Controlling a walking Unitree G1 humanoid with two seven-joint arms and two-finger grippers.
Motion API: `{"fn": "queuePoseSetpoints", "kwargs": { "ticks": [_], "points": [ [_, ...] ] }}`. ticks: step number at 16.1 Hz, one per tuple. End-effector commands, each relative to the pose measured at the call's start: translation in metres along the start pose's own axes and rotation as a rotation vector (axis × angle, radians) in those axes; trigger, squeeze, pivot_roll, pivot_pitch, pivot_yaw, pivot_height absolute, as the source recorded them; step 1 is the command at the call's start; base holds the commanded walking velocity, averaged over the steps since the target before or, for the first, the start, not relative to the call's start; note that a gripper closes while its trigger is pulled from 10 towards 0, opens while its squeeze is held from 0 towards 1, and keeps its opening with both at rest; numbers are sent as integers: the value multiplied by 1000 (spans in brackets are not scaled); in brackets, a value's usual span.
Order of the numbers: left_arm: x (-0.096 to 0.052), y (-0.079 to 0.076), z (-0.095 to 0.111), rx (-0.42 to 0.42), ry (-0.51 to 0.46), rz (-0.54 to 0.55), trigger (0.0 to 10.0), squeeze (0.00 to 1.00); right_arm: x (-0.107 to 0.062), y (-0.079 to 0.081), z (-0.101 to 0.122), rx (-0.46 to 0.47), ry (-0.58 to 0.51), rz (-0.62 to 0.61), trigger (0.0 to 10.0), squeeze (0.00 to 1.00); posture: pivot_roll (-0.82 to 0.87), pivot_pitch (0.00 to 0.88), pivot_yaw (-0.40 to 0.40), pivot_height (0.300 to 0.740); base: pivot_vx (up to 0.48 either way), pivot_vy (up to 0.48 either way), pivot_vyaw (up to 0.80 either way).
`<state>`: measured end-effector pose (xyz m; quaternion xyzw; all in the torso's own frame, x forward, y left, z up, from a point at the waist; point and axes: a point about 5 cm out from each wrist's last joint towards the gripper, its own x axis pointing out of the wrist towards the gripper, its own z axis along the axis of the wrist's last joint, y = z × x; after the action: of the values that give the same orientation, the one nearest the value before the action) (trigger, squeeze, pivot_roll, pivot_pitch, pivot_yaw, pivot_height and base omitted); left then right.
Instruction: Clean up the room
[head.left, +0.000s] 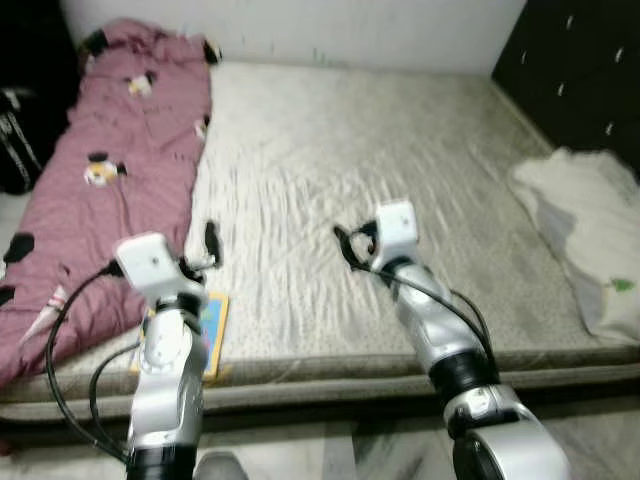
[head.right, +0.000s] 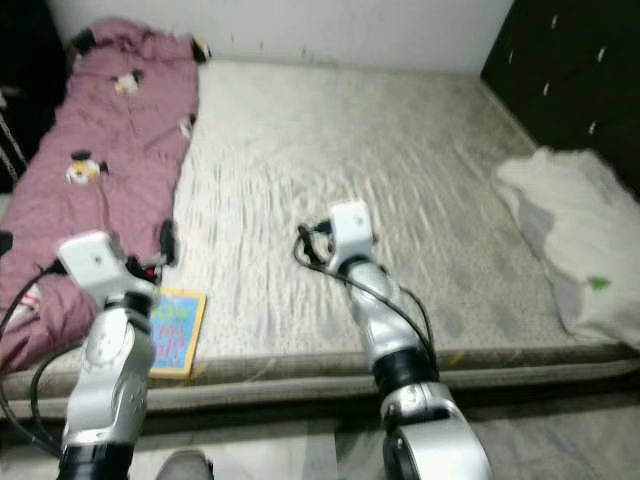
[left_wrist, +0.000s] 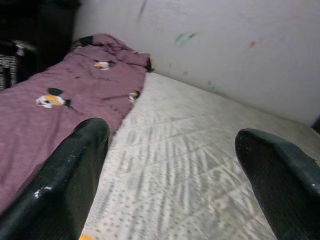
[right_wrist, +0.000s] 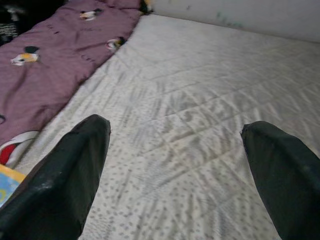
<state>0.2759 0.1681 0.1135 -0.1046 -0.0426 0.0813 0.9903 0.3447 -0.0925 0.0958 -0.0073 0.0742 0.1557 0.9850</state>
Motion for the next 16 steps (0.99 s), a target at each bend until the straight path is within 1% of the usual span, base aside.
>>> {"fn": "queuePoseSetpoints", "kwargs": {
  "ticks": [1,5,16],
  "points": [
    [0,3,0,9,0,7,10000,0,2,4,2,2,-5,16,10000,0,102,13,-83,740,0,0,0],
    [0,5,-1,-4,9,25,10000,0,2,4,2,2,1,17,10000,0,104,9,-84,740,0,0,0],
    [0,4,-1,-7,5,18,10000,0,2,6,-1,-7,16,30,10000,0,105,3,-86,740,0,478,0]
  ]
}}
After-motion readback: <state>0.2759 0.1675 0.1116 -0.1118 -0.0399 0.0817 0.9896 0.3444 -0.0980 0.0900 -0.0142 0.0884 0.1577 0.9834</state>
